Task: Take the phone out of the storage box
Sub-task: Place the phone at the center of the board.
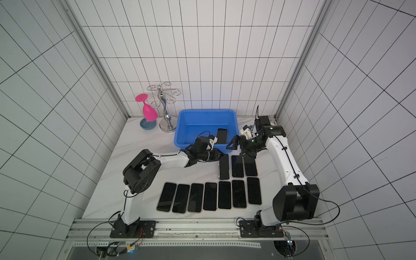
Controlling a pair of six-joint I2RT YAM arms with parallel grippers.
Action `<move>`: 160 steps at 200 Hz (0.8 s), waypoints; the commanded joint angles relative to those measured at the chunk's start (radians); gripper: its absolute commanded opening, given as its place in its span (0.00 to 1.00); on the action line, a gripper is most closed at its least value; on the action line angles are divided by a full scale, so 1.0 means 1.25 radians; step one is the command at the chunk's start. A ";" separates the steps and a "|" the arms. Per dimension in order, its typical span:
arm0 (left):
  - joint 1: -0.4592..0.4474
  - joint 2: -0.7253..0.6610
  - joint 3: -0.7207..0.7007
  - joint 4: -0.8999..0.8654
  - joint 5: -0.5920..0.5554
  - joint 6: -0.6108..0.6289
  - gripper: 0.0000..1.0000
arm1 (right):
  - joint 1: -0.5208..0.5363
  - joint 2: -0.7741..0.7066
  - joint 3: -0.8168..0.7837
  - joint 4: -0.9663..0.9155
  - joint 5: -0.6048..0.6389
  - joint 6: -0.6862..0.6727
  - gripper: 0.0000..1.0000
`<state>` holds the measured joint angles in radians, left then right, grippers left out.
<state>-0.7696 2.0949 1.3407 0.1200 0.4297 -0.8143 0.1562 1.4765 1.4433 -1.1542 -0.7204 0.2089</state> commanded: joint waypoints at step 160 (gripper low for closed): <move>0.012 0.106 0.052 -0.452 -0.108 -0.044 0.75 | -0.015 -0.035 -0.018 0.002 -0.010 0.002 0.99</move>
<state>-0.7788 2.1098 1.4353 -0.0765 0.3618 -0.7883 0.1497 1.4612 1.4433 -1.1522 -0.7216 0.2085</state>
